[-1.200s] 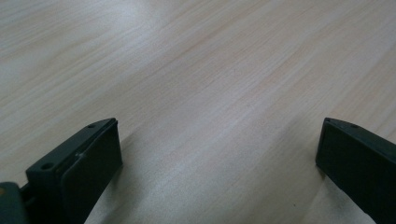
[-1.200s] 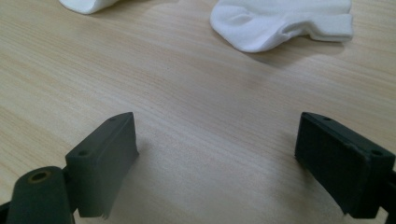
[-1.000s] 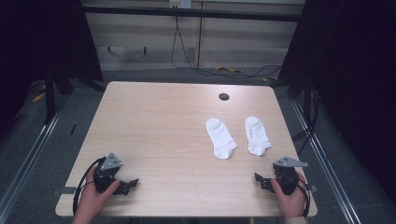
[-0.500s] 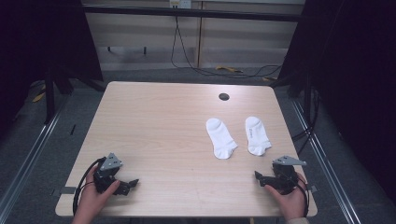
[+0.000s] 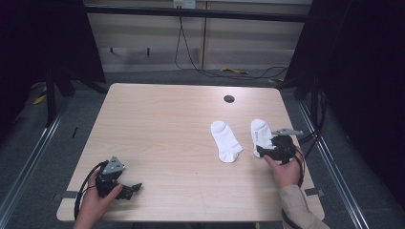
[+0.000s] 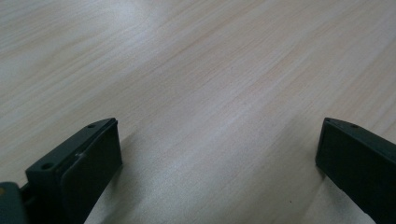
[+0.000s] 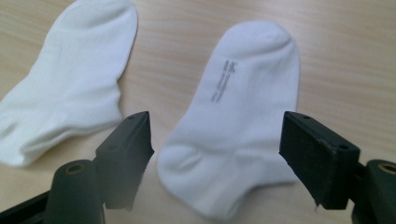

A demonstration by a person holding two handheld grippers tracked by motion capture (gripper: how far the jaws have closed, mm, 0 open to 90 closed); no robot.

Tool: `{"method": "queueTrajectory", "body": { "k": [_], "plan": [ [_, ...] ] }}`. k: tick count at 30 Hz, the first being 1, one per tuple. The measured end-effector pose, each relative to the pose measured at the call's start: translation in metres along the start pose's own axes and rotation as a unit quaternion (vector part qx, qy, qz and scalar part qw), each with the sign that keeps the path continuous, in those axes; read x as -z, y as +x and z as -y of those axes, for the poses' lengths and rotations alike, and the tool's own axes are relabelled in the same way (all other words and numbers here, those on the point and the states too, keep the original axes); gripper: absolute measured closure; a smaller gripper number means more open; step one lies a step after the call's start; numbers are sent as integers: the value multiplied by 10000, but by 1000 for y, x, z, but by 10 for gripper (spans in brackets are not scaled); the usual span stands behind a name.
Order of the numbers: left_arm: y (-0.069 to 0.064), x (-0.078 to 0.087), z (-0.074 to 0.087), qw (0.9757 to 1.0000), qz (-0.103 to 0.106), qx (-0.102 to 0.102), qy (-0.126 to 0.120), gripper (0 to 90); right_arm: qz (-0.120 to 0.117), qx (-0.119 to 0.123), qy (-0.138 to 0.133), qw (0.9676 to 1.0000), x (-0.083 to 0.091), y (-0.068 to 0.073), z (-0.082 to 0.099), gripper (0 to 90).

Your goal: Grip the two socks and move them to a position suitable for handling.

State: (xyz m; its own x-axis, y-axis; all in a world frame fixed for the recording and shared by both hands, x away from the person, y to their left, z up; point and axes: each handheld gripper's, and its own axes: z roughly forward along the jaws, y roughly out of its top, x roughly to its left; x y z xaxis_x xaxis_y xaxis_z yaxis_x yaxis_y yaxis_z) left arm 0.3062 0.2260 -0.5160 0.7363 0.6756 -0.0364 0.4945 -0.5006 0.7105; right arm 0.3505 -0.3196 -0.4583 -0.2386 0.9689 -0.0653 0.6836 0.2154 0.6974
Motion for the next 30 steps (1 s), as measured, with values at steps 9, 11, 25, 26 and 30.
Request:
{"method": "queueTrajectory", "body": {
  "k": [9,11,25,26,30],
  "plan": [
    [0,0,0,10000,13,4,-2,0,331,-450,80,9984,-33,-8,-22,324],
    [0,0,0,10000,15,-22,19,0,389,-592,60,9975,-41,-11,-22,332],
    [0,1,1,10000,20,-36,24,0,413,-729,203,9963,-56,-18,-9,665],
    [0,1,1,10000,31,-24,21,1,347,-740,216,9964,-55,-18,-9,743],
    [0,1,1,10000,27,-19,16,0,221,-694,114,9973,-52,-20,-7,840]
  ]
}}
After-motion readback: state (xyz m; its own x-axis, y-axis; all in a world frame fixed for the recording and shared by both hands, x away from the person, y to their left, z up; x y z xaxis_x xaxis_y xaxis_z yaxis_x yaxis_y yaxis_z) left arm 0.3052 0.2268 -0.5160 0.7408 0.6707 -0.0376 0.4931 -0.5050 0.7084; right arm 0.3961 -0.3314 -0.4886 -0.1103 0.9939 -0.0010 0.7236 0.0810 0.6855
